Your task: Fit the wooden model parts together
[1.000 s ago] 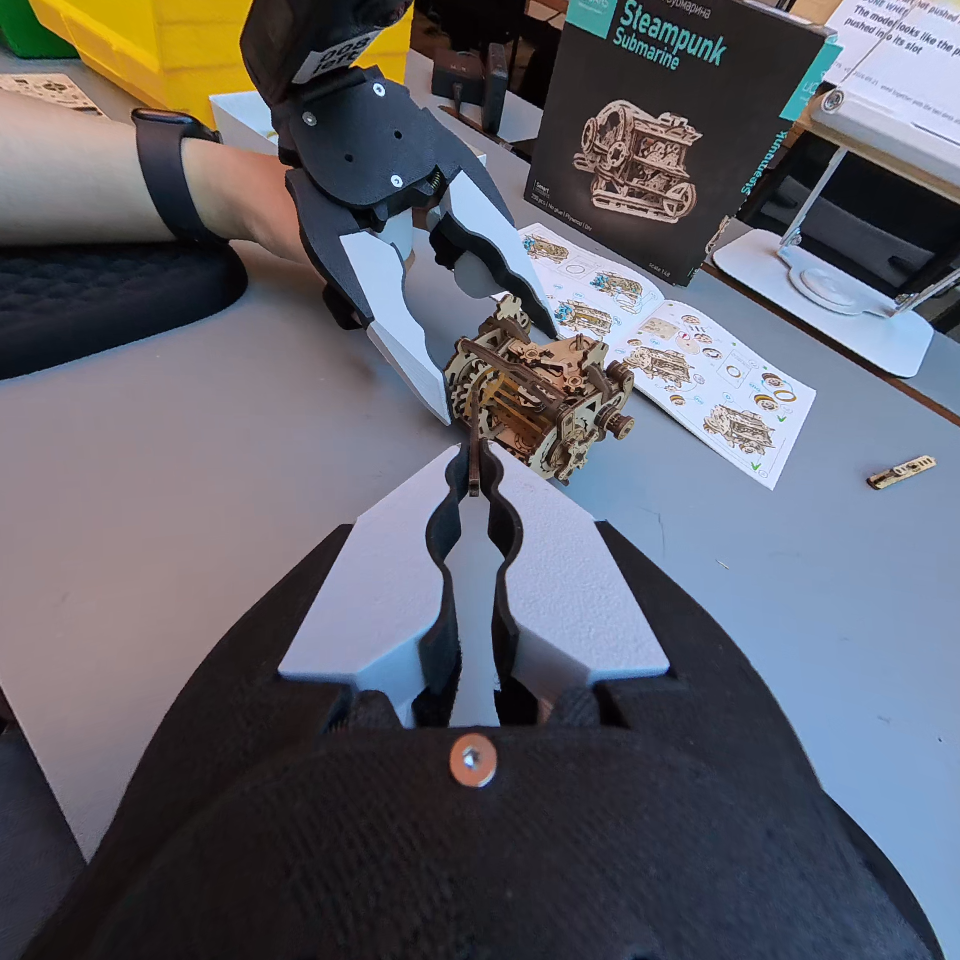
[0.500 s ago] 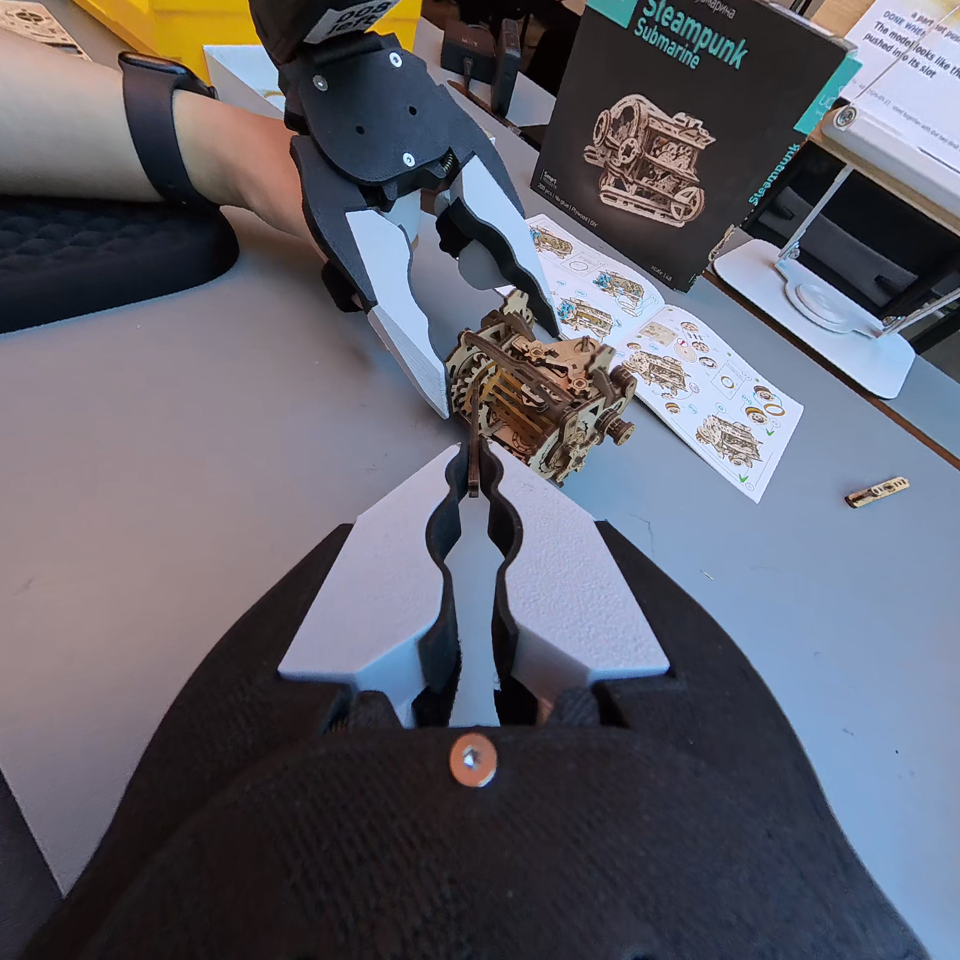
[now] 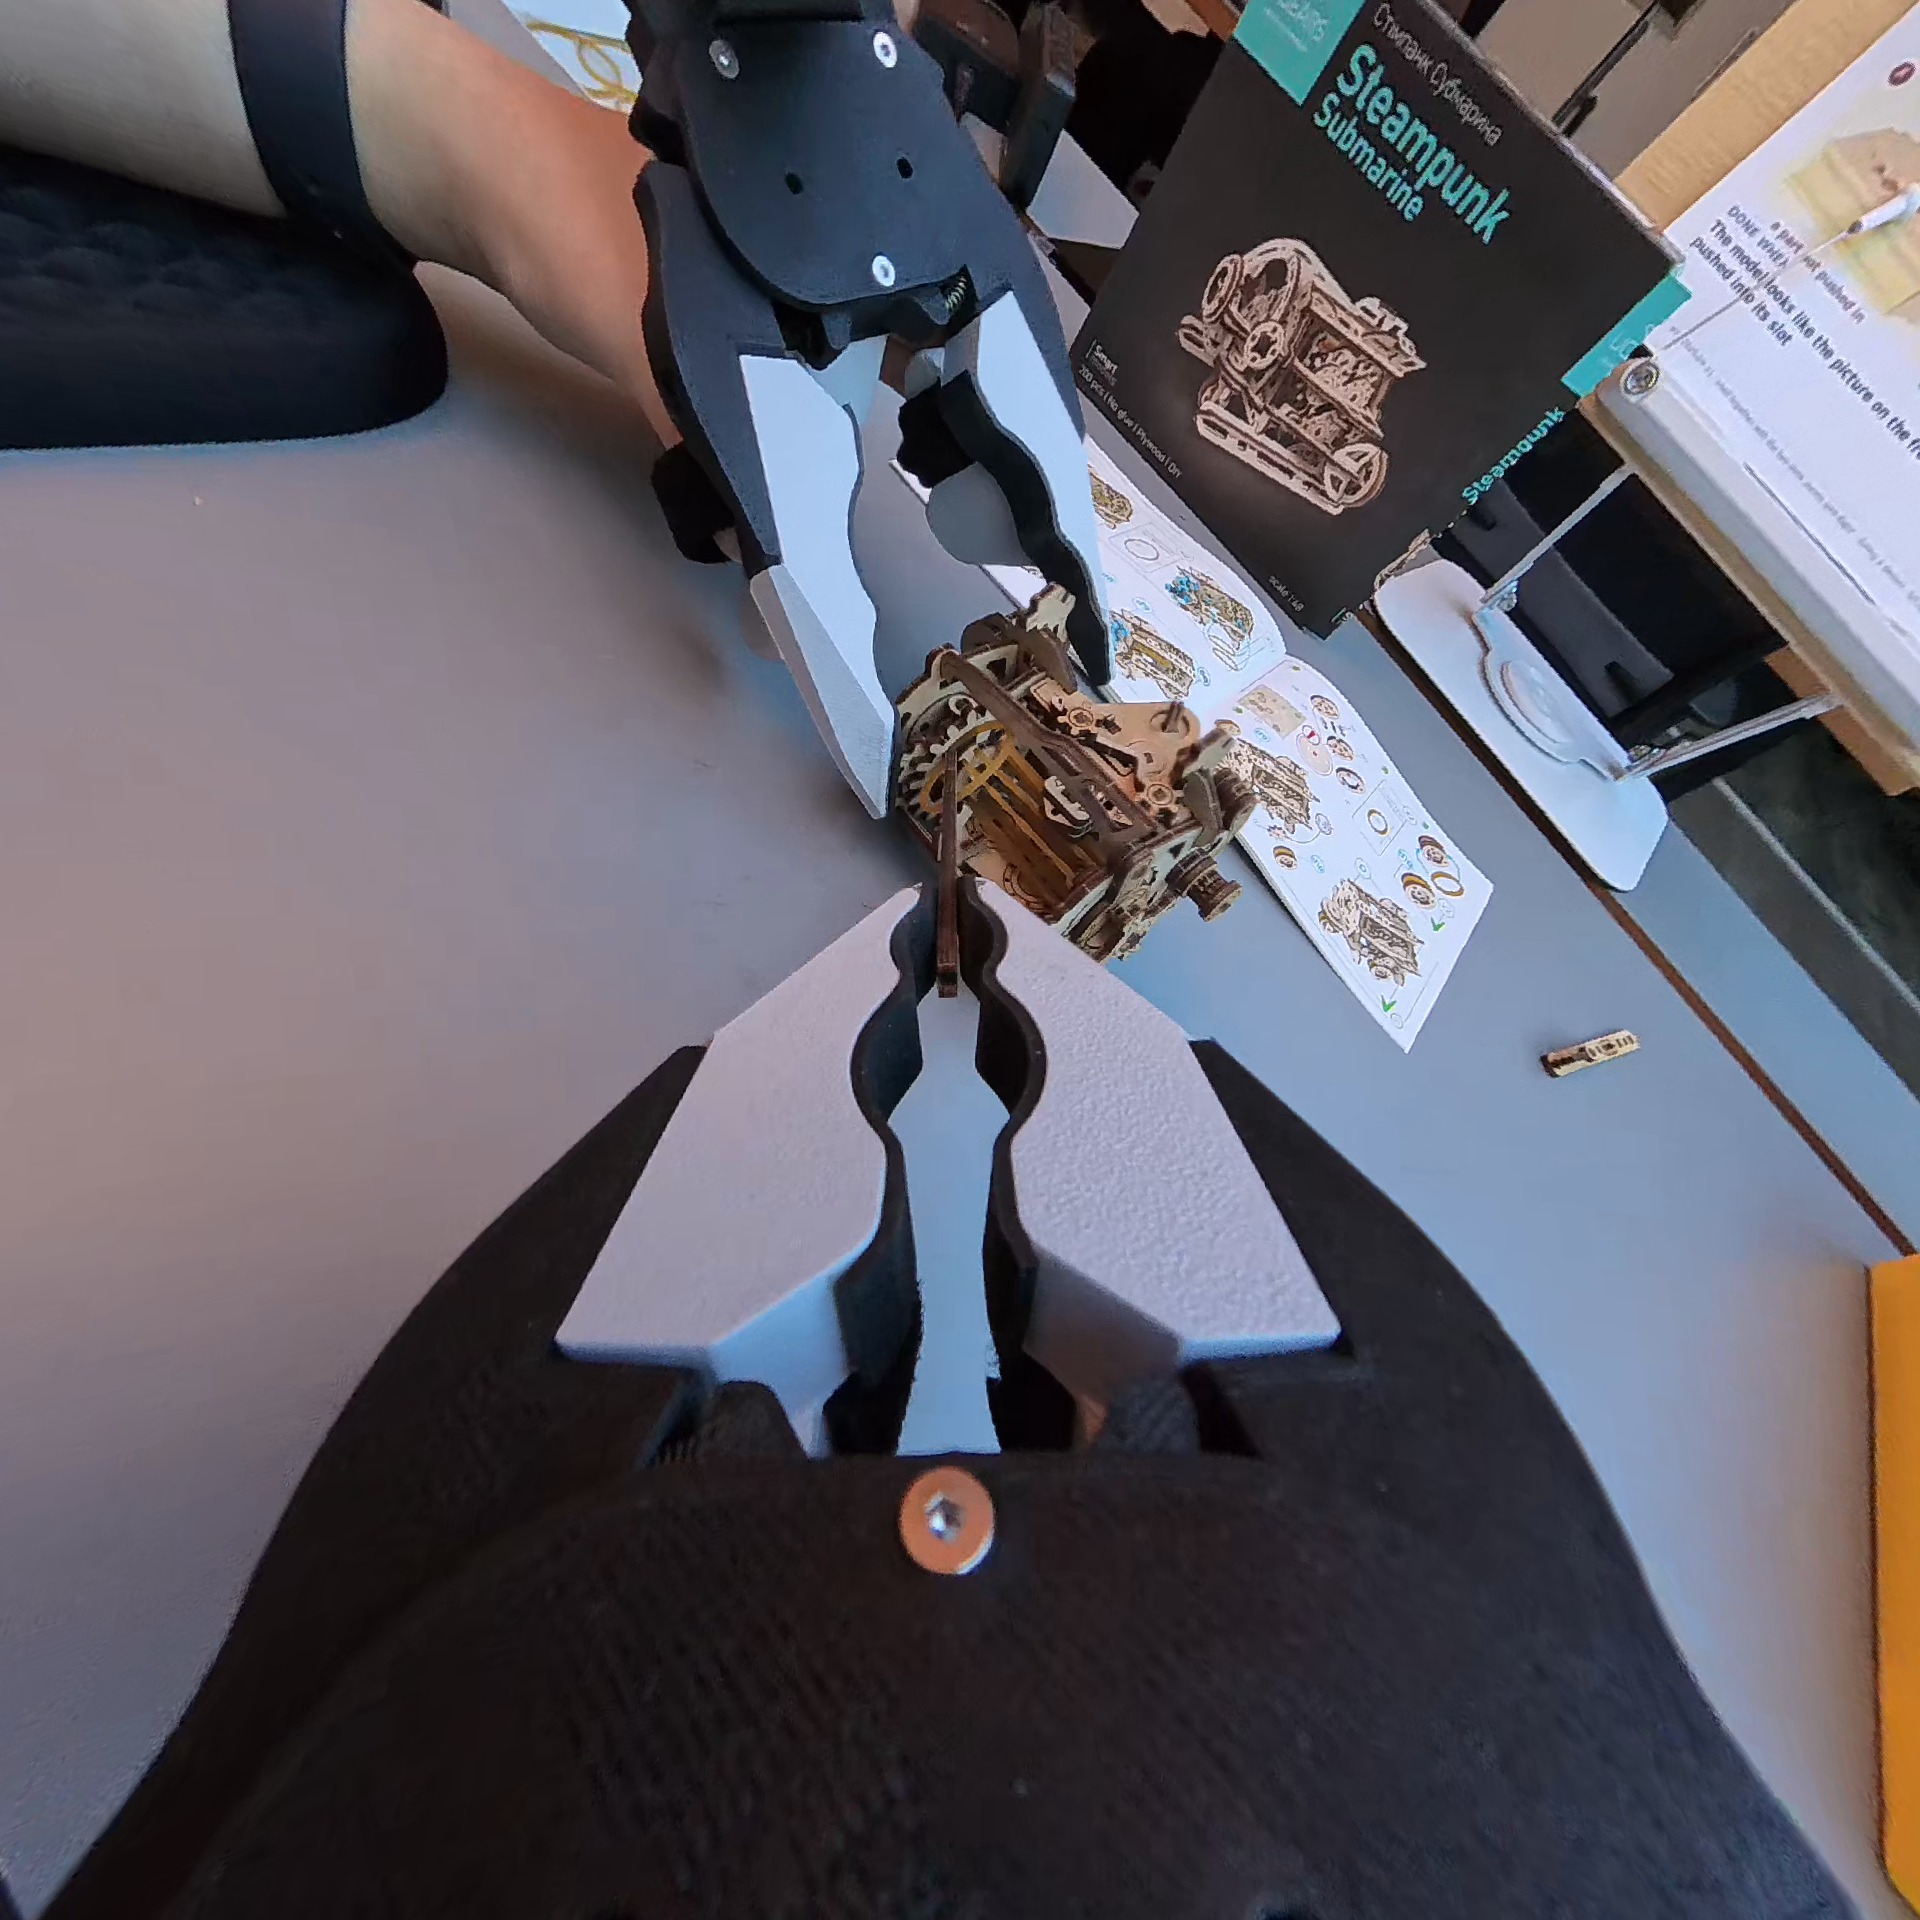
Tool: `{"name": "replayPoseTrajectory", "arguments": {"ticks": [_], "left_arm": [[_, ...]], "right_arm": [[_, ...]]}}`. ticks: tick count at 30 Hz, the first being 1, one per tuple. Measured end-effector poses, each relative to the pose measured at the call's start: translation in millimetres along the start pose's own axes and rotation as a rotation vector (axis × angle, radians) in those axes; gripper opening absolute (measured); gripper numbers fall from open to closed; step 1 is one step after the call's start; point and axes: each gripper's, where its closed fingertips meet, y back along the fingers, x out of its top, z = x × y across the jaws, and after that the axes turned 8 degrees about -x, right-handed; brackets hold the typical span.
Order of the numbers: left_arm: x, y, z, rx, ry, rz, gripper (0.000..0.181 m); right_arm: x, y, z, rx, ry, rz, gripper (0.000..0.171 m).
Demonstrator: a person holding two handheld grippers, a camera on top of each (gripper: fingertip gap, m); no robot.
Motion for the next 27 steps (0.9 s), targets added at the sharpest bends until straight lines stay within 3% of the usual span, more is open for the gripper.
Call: {"name": "replayPoseTrajectory", "arguments": {"ticks": [27], "left_arm": [[-0.2, 0.3, 0.4, -0.004, 0.001, -0.001, 0.090]], "right_arm": [[1.9, 1.1, -2.9, 0.006, 0.088, 0.003, 0.002]]}}
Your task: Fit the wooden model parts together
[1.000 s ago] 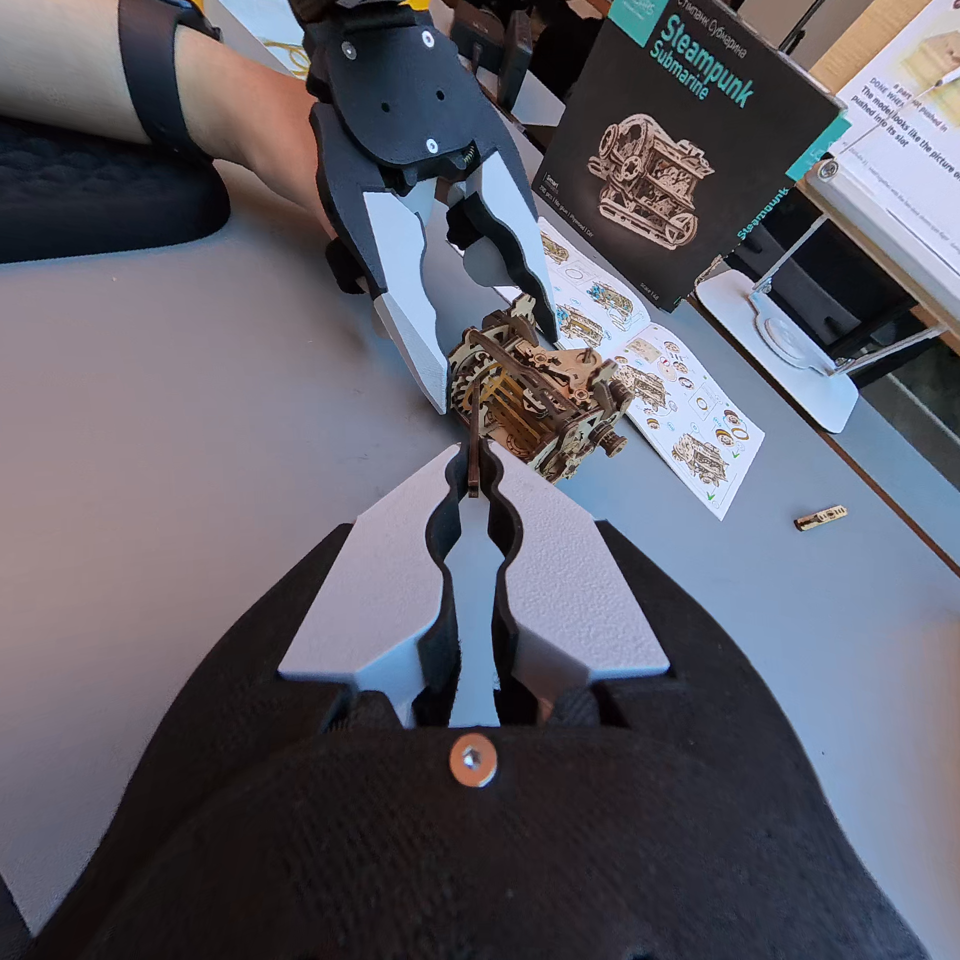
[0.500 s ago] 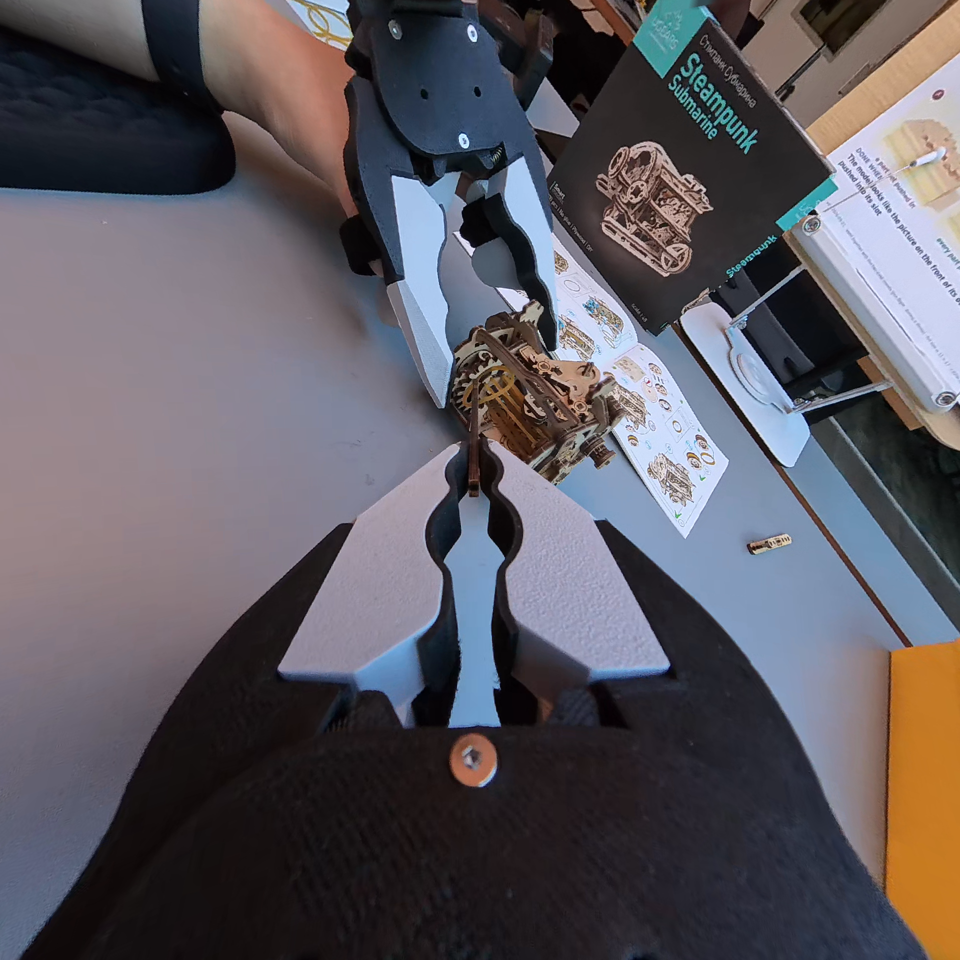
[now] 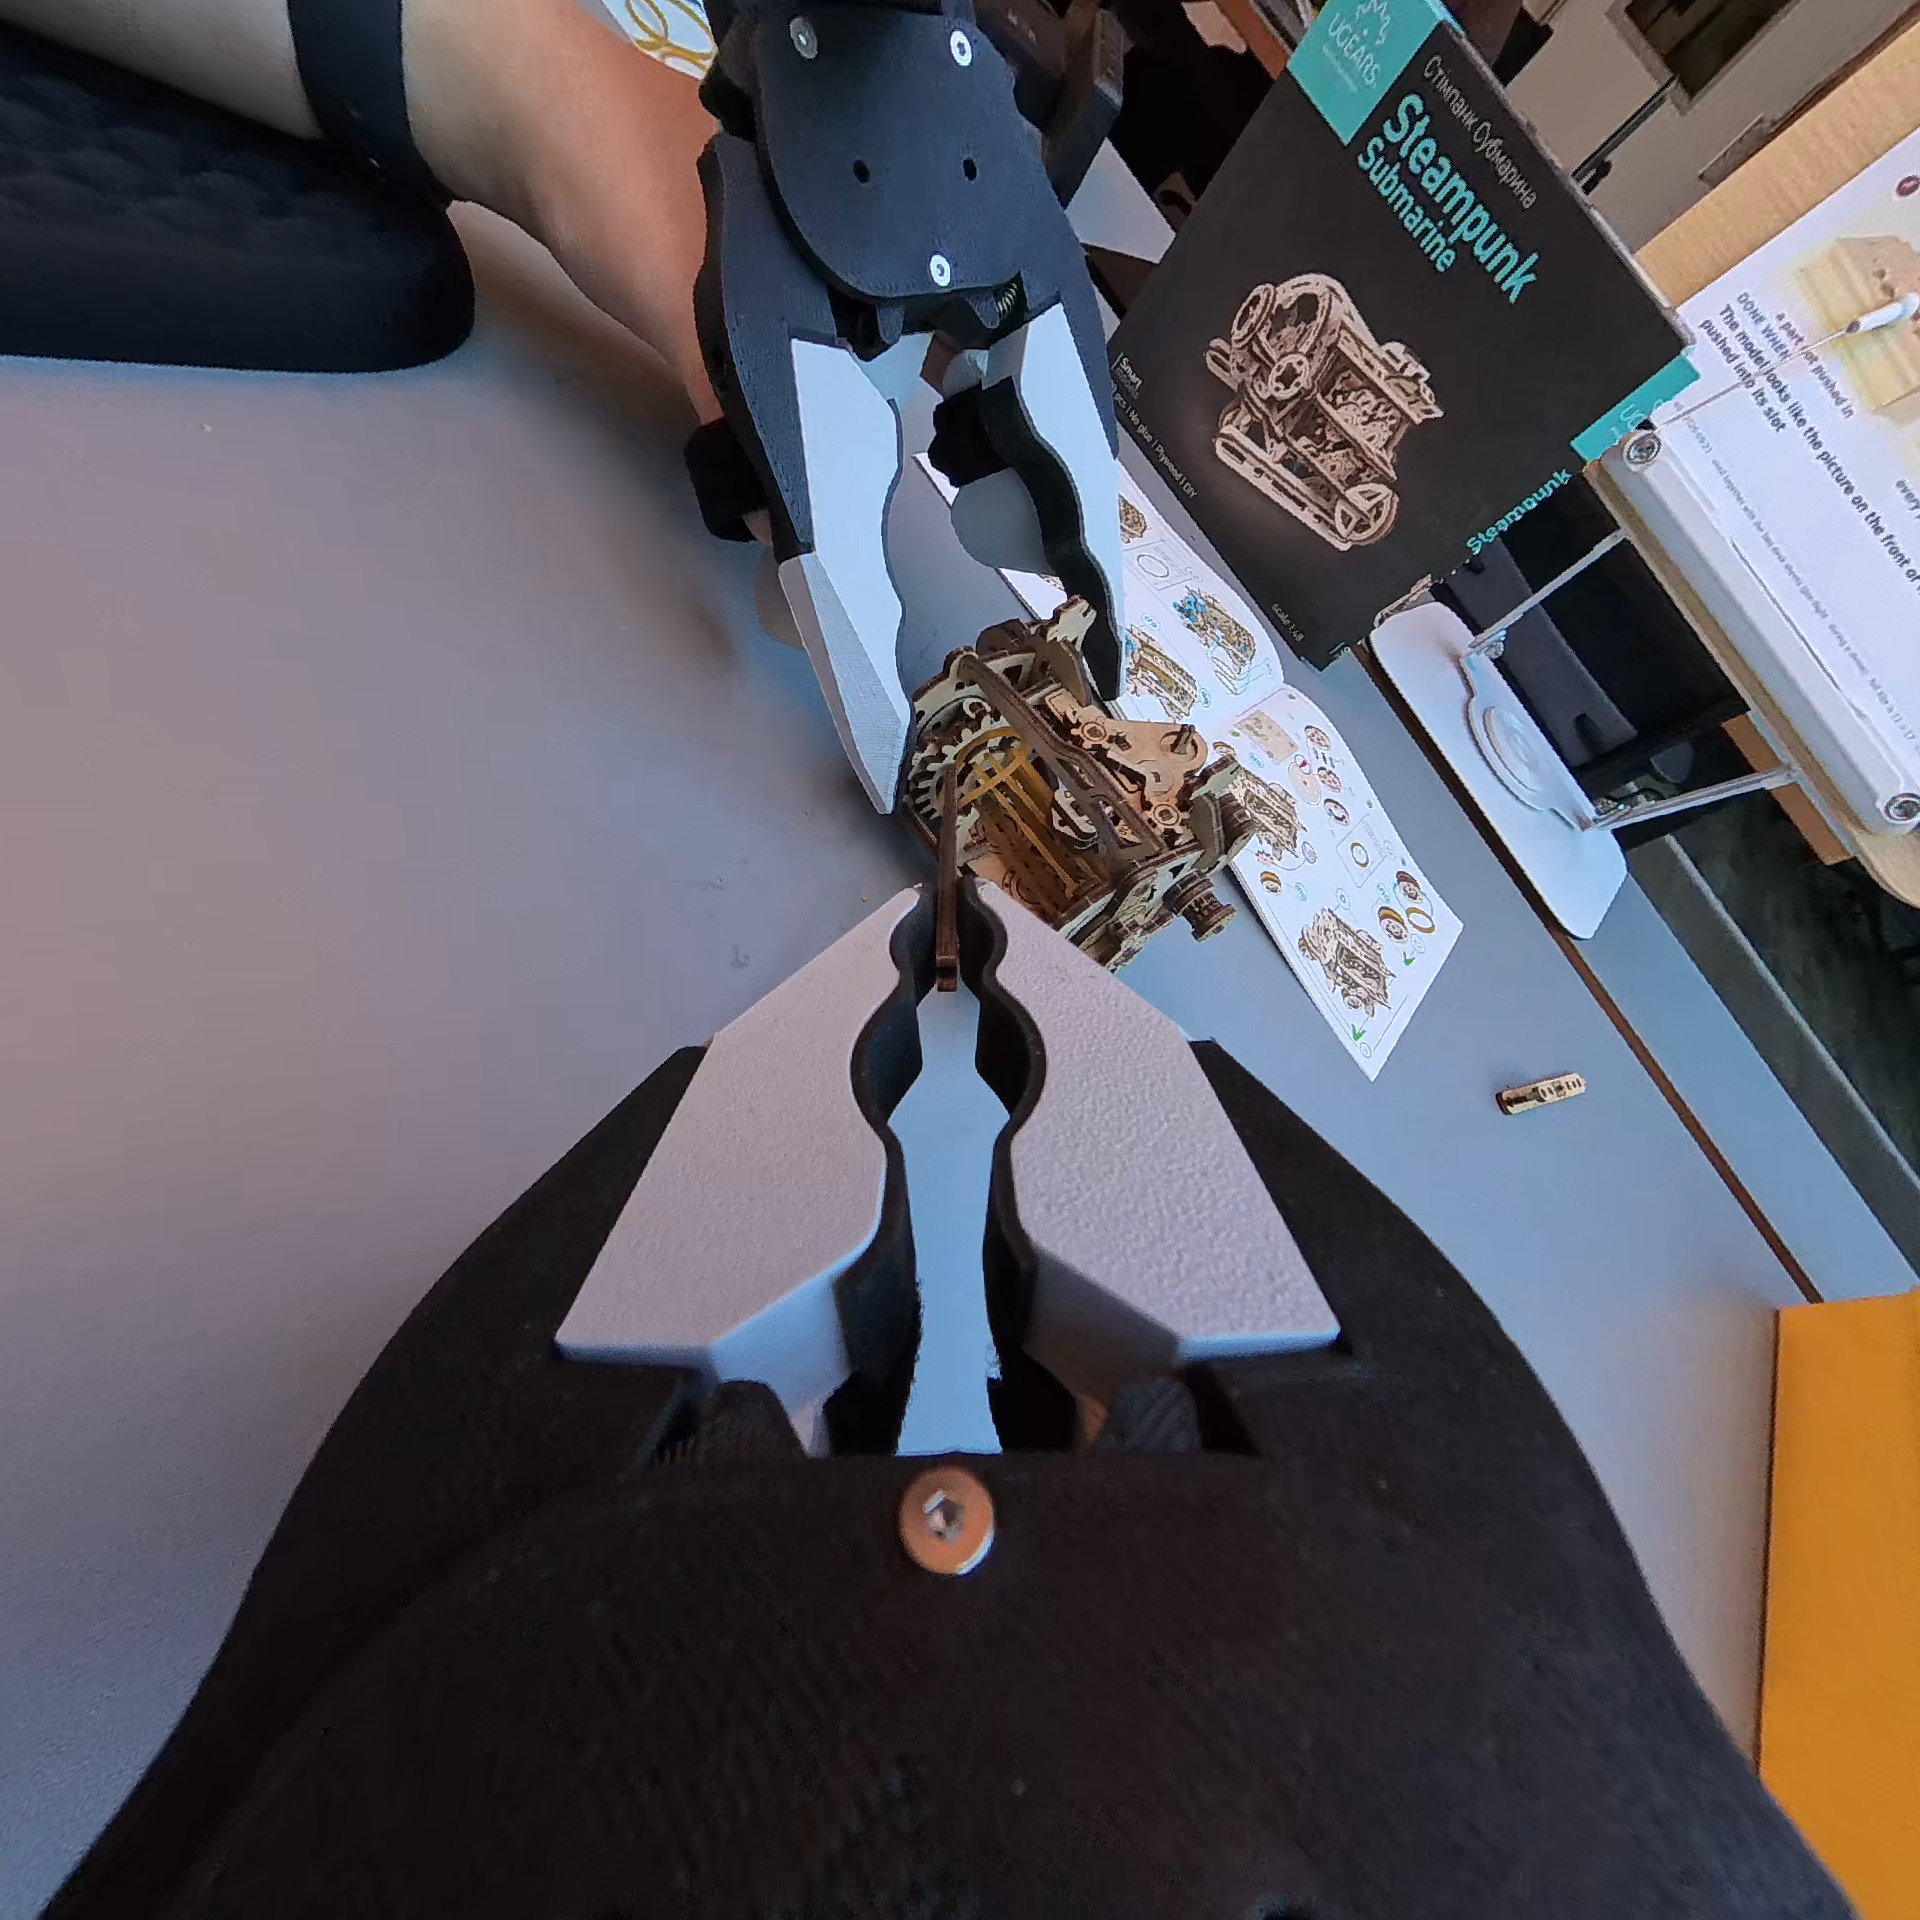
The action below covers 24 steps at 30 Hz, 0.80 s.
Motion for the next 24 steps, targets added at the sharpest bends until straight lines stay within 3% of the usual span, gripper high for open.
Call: {"name": "replayPoseTrajectory", "arguments": {"ticks": [24], "left_arm": [[0.1, 0.3, 0.2, -0.002, -0.001, 0.002, 0.090]], "right_arm": [[6.2, -0.3, -0.1, -0.022, -0.006, 0.061, 0.002]]}}
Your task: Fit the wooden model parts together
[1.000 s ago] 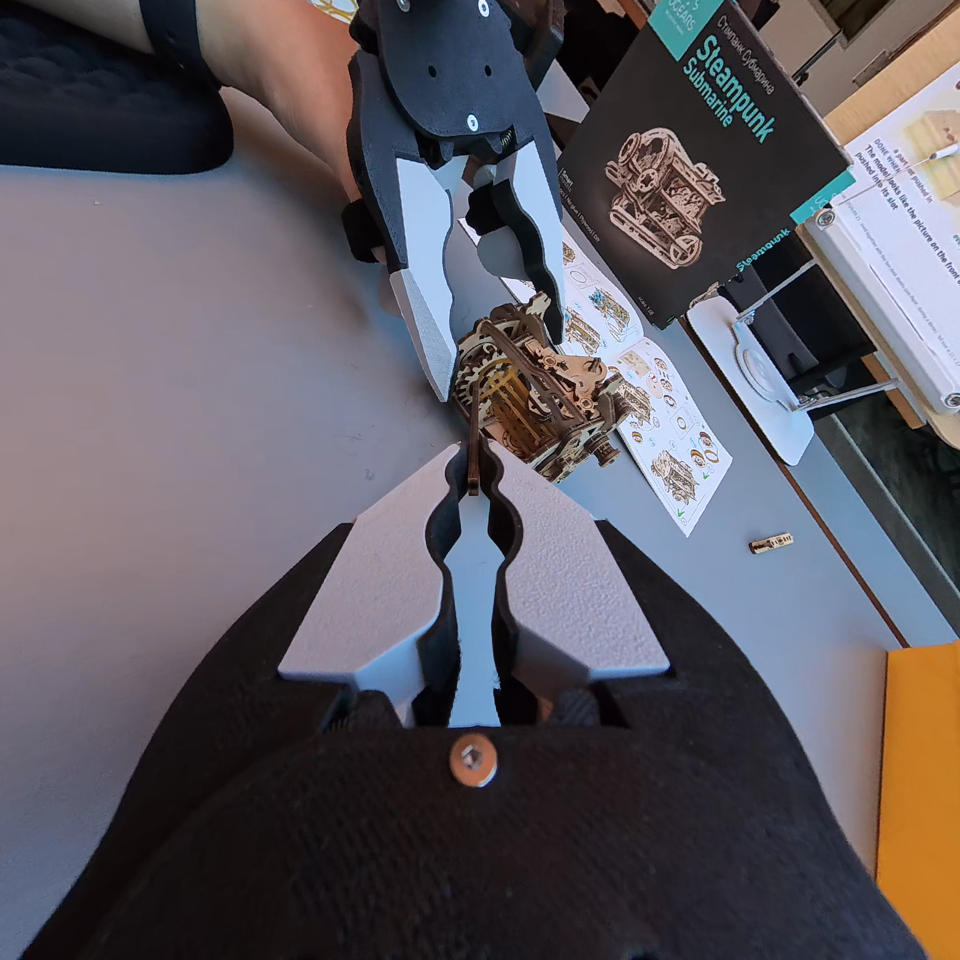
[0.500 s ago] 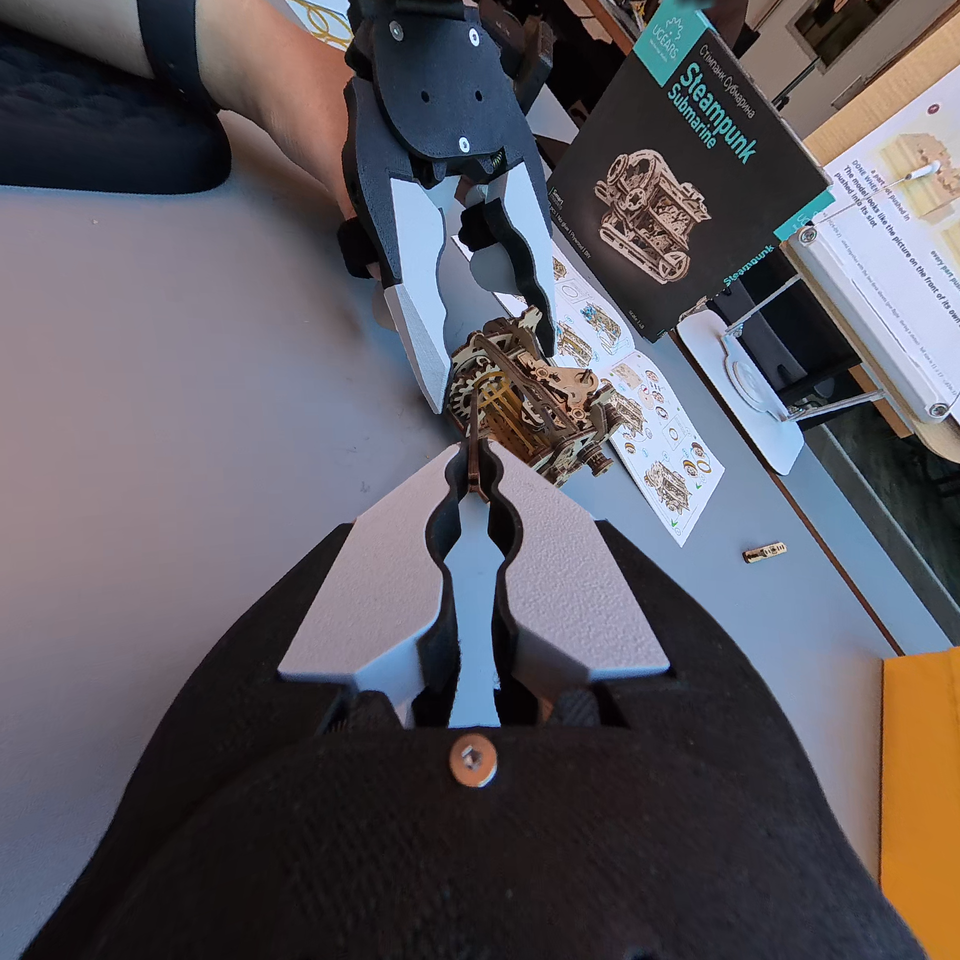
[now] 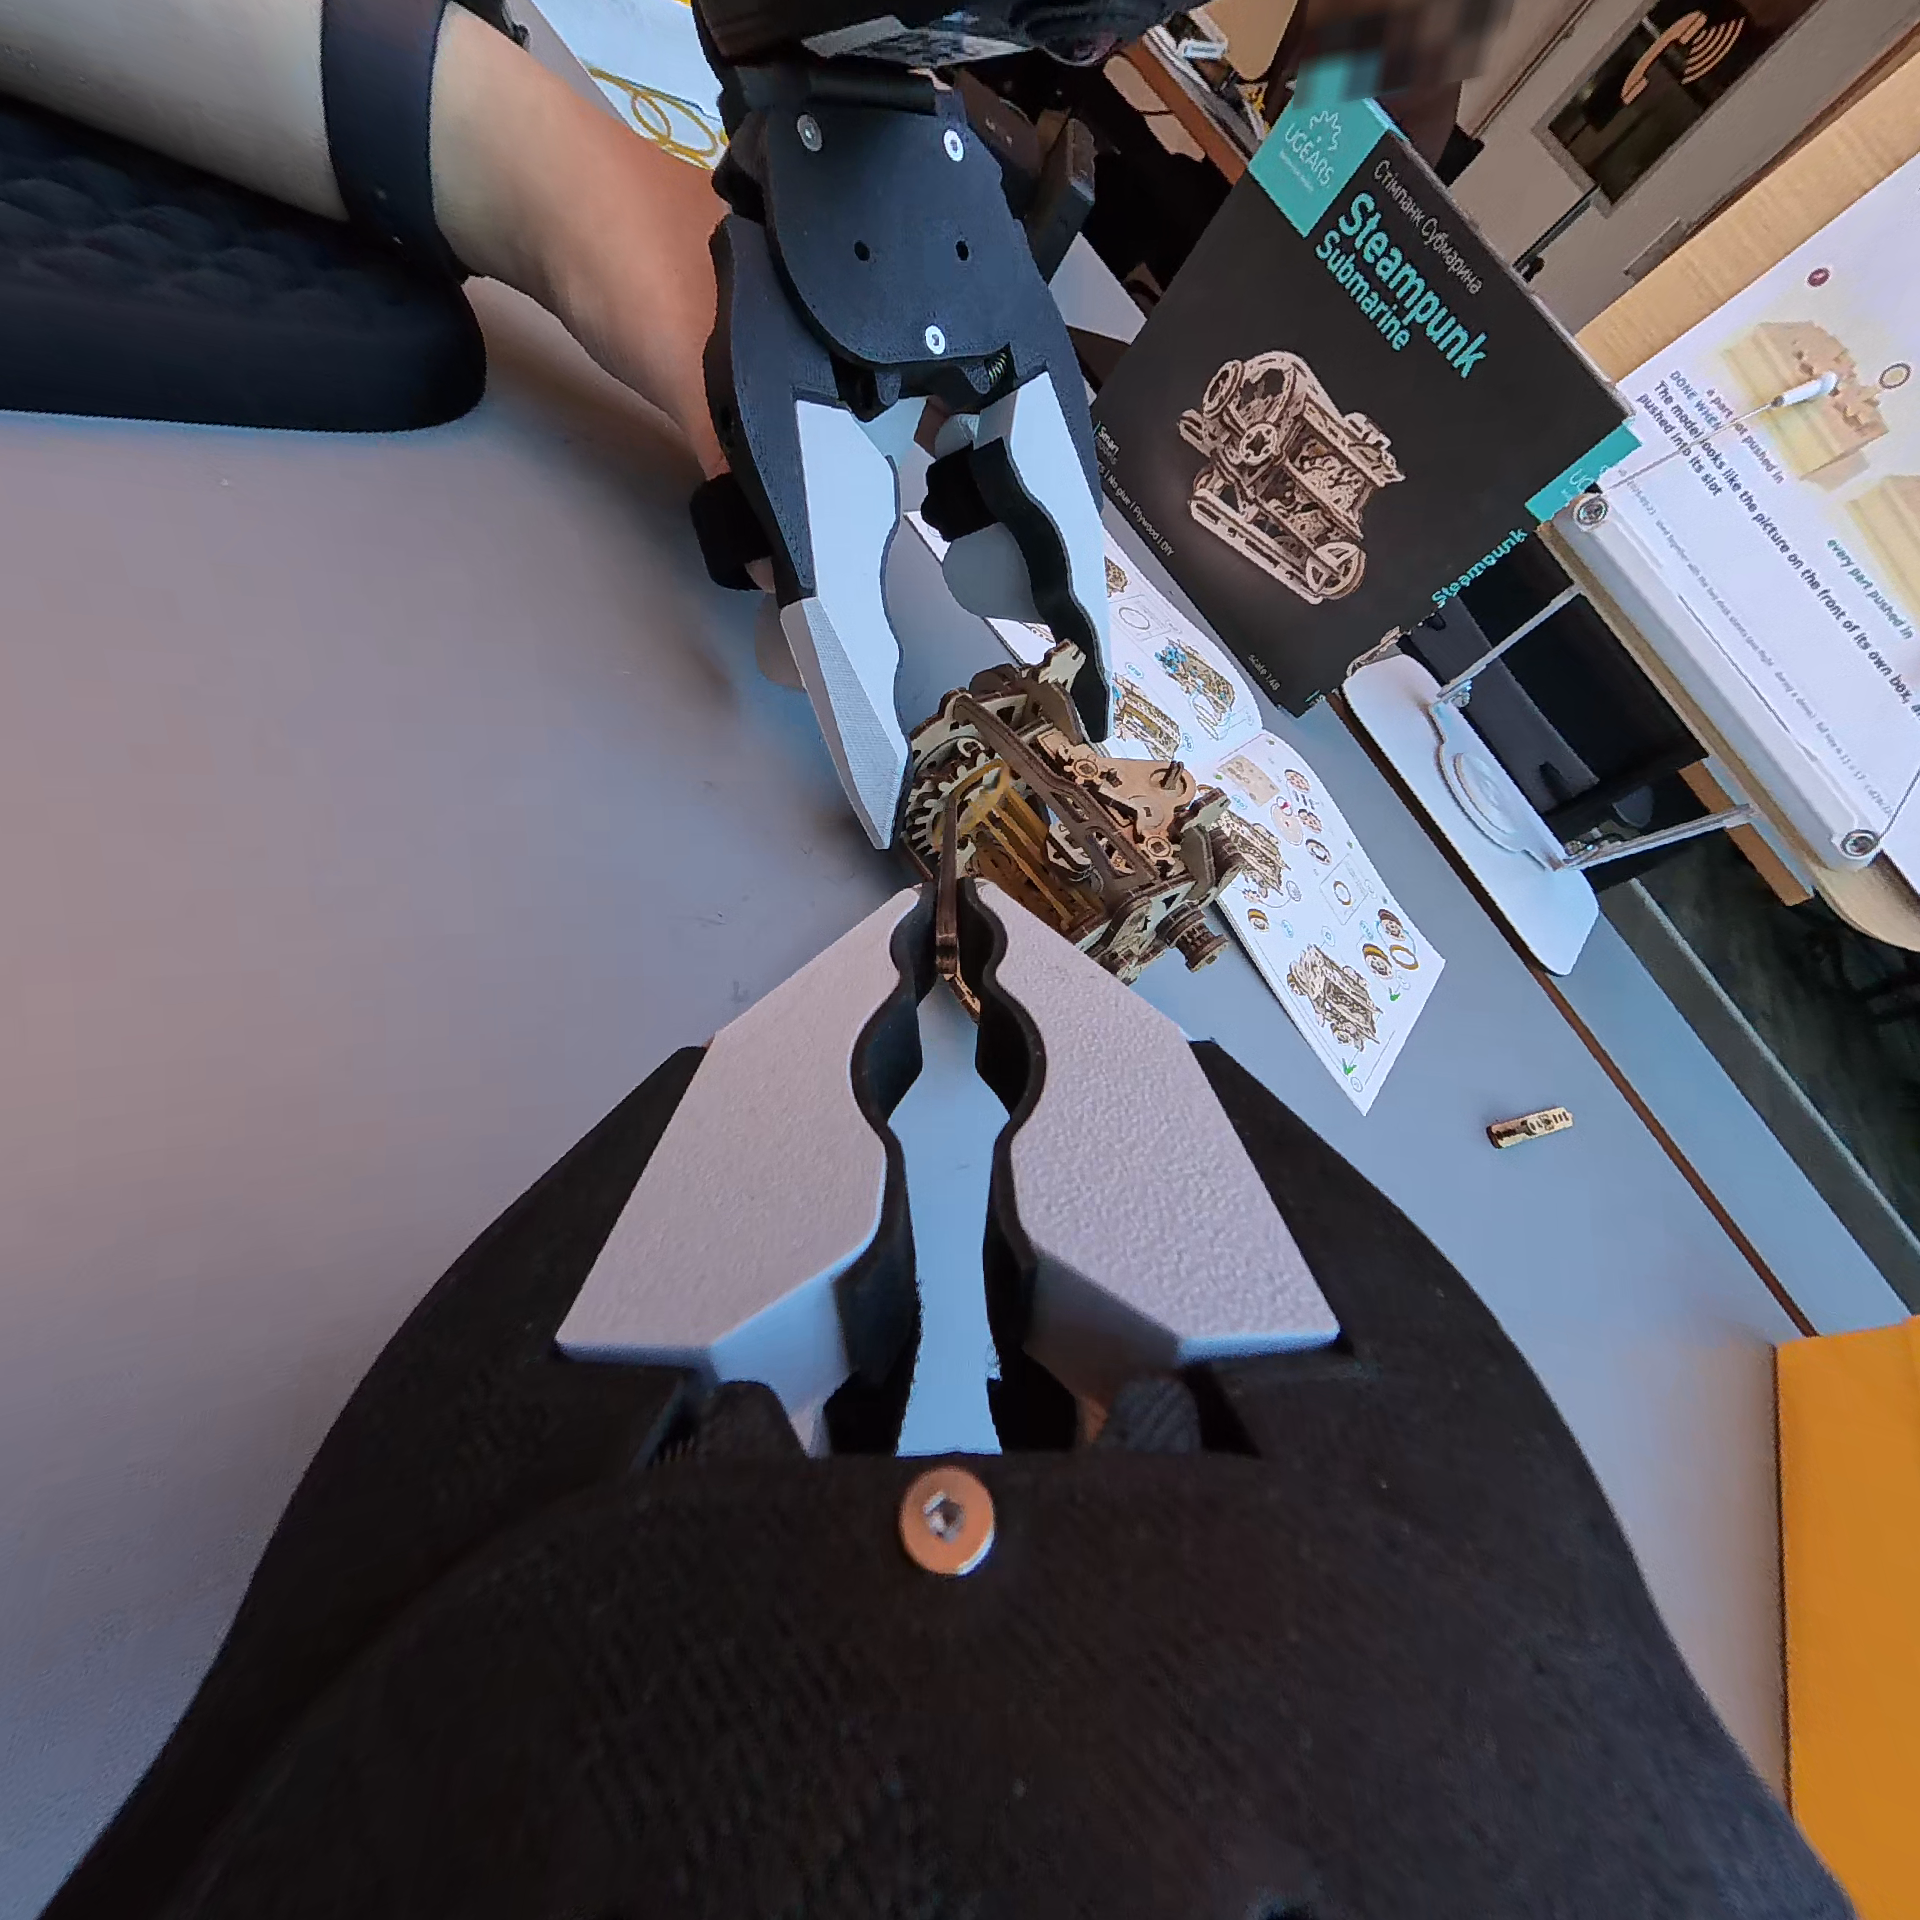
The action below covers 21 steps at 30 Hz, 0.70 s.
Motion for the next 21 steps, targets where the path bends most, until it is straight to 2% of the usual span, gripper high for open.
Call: {"name": "replayPoseTrajectory", "arguments": {"ticks": [21], "left_arm": [[-0.4, 0.2, -0.4, 0.002, -0.002, -0.001, 0.090]], "right_arm": [[2.7, -3.2, 4.4, -0.013, -0.022, 0.020, 0.002]]}}
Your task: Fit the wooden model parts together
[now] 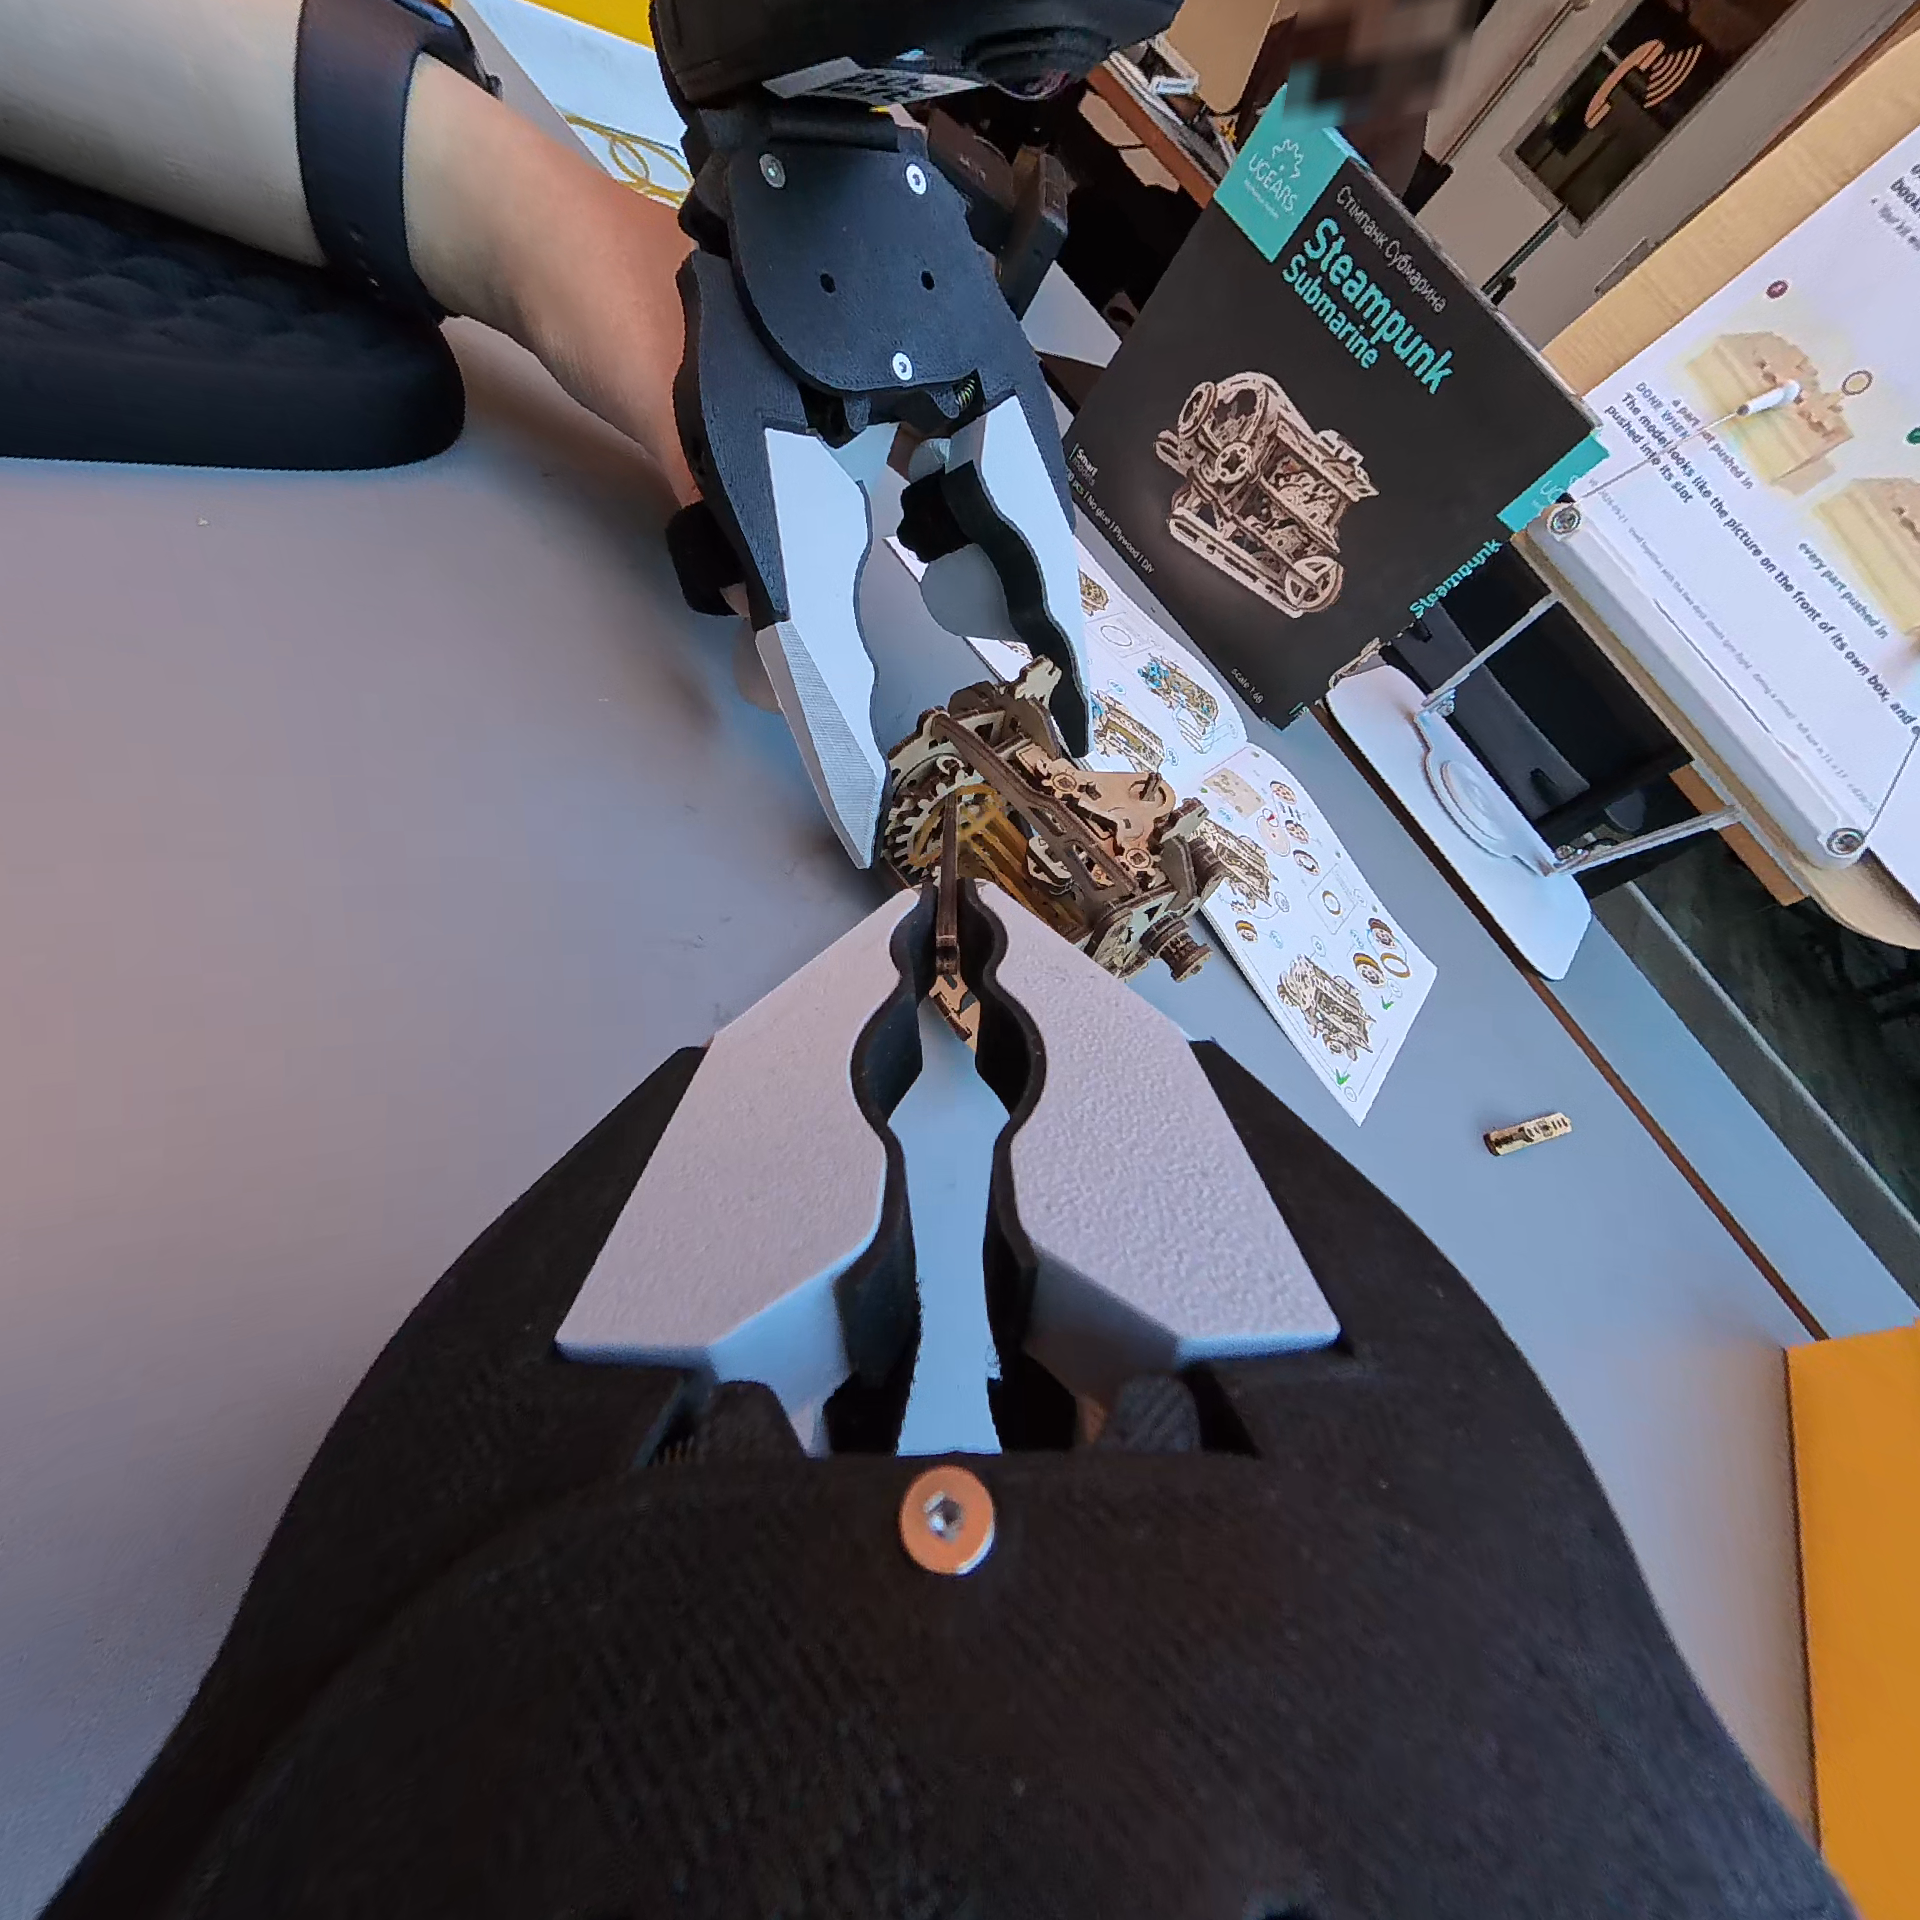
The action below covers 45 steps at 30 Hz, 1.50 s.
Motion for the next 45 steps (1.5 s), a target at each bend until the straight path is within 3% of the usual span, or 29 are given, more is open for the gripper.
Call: {"name": "replayPoseTrajectory", "arguments": {"ticks": [8, 10, 13, 17, 28, 45], "left_arm": [[-0.5, 0.4, 0.8, -0.005, 0.000, 0.001, 0.089], [-0.7, -0.9, 6.7, -0.032, -0.013, -0.002, 0.068], [-4.1, -1.2, -3.0, 0.056, -0.085, -0.047, 0.079], [-5.2, -3.4, -0.1, 0.038, -0.082, -0.045, 0.082], [-3.1, -4.5, -0.7, 0.041, -0.087, -0.033, 0.069], [-3.5, -4.8, -1.0, 0.045, -0.097, -0.036, 0.069]], "right_arm": [[2.0, -1.8, -0.3, 0.006, 0.003, 0.001, 0.002], [-1.1, -3.9, -1.0, 0.013, 0.006, -0.030, 0.002], [-0.3, -4.2, -1.4, 0.024, 0.001, -0.031, 0.002], [-0.4, -3.7, 1.1, 0.015, -0.005, -0.023, 0.002], [5.2, -3.9, 7.2, -0.002, -0.007, 0.005, 0.002], [-0.2, -14.7, 8.5, 0.024, 0.009, -0.048, 0.002]]}}
